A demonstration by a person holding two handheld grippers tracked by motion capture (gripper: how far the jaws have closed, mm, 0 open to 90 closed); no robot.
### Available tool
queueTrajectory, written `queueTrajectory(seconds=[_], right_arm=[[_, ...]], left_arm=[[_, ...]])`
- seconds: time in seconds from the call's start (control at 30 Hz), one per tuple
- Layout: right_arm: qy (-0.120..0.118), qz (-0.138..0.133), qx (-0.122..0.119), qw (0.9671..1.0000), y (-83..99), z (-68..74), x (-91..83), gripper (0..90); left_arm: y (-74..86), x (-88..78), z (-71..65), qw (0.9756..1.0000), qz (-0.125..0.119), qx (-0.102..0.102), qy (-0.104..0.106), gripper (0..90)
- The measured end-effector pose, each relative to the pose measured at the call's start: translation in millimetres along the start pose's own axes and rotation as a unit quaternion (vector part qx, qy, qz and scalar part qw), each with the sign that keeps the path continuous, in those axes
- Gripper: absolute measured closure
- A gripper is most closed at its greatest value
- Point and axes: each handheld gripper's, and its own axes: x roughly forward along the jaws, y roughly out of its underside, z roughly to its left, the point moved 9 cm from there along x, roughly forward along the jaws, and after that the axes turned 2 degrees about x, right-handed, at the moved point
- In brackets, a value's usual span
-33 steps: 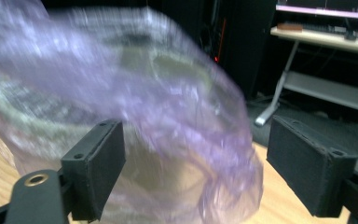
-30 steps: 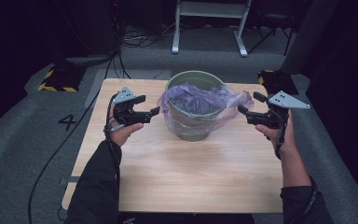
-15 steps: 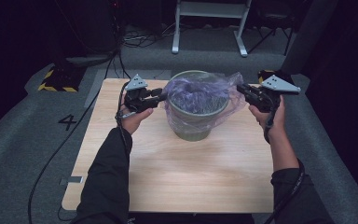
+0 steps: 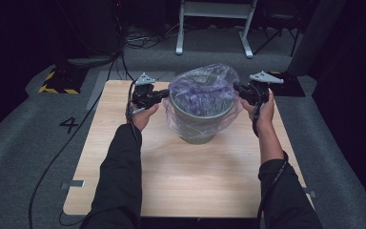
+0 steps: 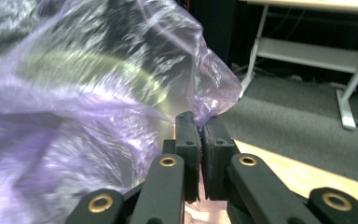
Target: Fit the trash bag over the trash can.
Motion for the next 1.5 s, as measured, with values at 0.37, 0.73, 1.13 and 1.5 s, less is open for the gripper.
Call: queueTrajectory(seconds=[0.37,0.73,1.13,1.5], right_arm=[[-0.010,0.012,0.007,0.9998,22.8,-2.0,13.1,90.0],[-0.048,0.044,0.000,0.9979,53.6,1.9,15.2,90.0],[-0.023,0.014,0.017,0.9995,36.5,-4.0,16.0,90.0],[-0.033,0.050,0.062,0.9963,42.7,-10.6,25.6,90.0]], left_arm=[[32.2,26.8,-4.1,0.9989,0.037,-0.018,0.021,89.9],[50.1,21.5,5.2,0.9970,0.022,-0.063,0.040,89.9],[65.3,18.8,27.1,0.9935,0.071,-0.085,-0.026,89.9],[57.9,23.2,4.7,0.9976,0.052,-0.039,-0.023,89.8]])
